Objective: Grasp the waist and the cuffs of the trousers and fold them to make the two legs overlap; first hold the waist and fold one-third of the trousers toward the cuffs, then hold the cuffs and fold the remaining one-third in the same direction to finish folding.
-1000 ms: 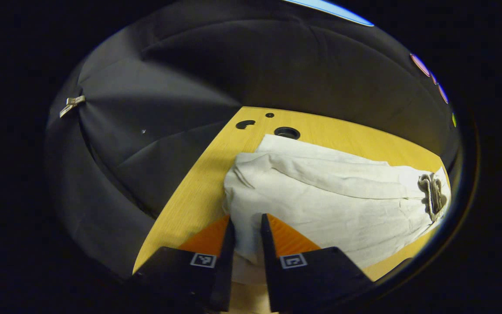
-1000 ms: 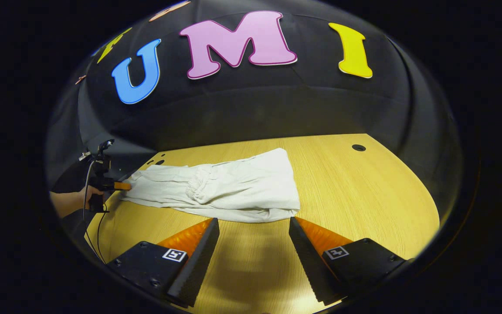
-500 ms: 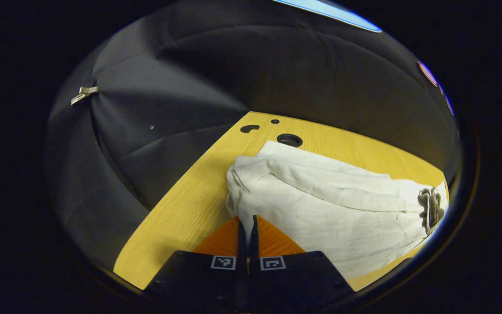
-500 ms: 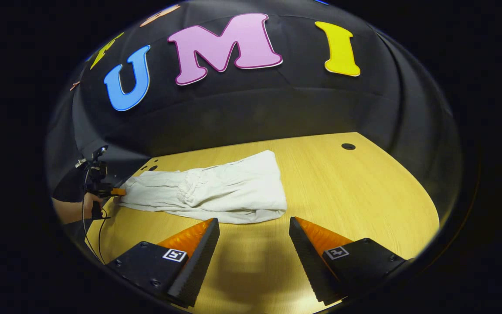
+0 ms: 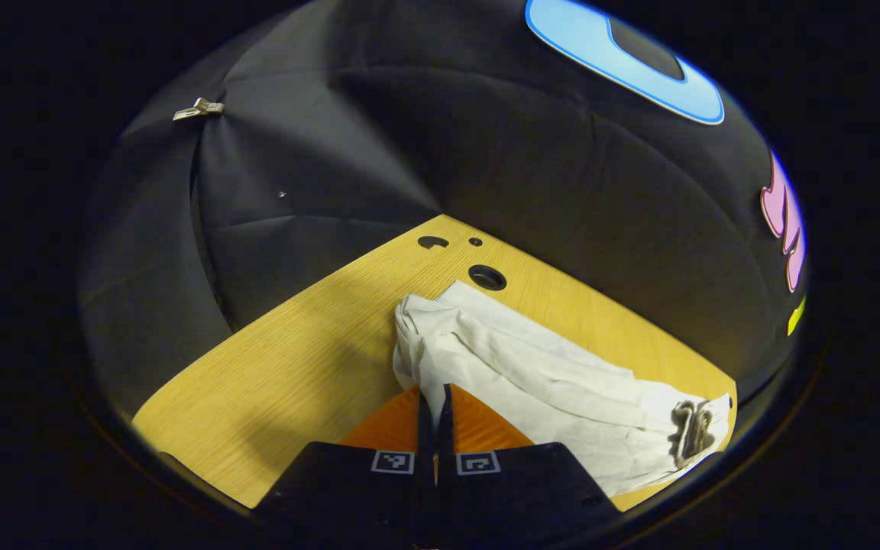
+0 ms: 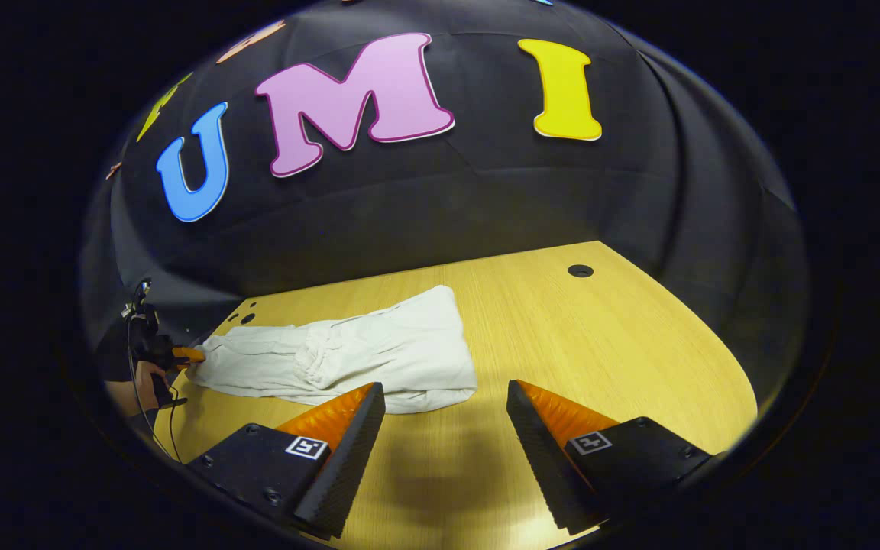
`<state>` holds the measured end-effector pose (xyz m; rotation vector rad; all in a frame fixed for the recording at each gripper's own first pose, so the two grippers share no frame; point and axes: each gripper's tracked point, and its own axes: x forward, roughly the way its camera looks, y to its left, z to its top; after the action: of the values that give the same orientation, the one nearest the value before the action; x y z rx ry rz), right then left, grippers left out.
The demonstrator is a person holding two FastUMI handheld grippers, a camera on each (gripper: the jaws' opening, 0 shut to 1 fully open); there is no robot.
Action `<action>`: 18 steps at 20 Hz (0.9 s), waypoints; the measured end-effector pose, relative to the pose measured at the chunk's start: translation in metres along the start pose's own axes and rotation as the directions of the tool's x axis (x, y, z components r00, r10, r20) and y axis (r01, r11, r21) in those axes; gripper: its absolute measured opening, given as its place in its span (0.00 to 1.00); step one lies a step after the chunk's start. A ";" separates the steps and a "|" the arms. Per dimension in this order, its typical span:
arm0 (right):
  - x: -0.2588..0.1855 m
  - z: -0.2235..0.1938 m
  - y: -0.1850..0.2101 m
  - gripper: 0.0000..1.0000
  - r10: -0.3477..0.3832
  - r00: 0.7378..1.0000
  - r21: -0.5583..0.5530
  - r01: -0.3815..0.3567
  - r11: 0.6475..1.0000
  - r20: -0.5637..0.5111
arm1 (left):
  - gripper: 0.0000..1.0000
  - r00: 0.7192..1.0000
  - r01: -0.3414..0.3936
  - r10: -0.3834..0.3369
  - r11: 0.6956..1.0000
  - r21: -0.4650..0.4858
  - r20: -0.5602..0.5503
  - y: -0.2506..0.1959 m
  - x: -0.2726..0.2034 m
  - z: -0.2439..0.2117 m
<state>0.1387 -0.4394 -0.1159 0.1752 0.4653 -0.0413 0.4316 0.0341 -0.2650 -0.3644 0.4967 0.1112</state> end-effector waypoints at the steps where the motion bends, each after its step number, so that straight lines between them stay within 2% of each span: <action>1: 0.000 0.009 -0.005 0.98 0.000 1.000 -0.010 0.001 1.000 0.007 | 0.06 1.000 0.010 -0.010 1.000 0.000 0.007 -0.008 -0.005 0.002; 8: -0.017 0.071 -0.032 0.98 -0.006 0.997 -0.058 0.010 0.998 0.081 | 0.06 0.995 0.051 -0.051 0.999 0.000 0.082 -0.068 -0.046 0.033; 12: -0.037 0.077 -0.049 0.98 -0.010 0.997 -0.073 0.016 0.997 0.080 | 0.06 0.989 0.082 -0.081 0.997 0.004 0.123 -0.104 -0.069 0.054; 18: -0.057 0.082 -0.075 0.98 -0.043 0.996 -0.060 0.048 0.997 0.079 | 0.06 0.969 0.184 -0.190 0.981 0.055 0.161 -0.193 -0.104 0.076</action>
<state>0.1182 -0.5282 -0.0300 0.1023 0.3928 -0.0779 0.4118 -0.1188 -0.0922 -0.3580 0.2982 -0.0514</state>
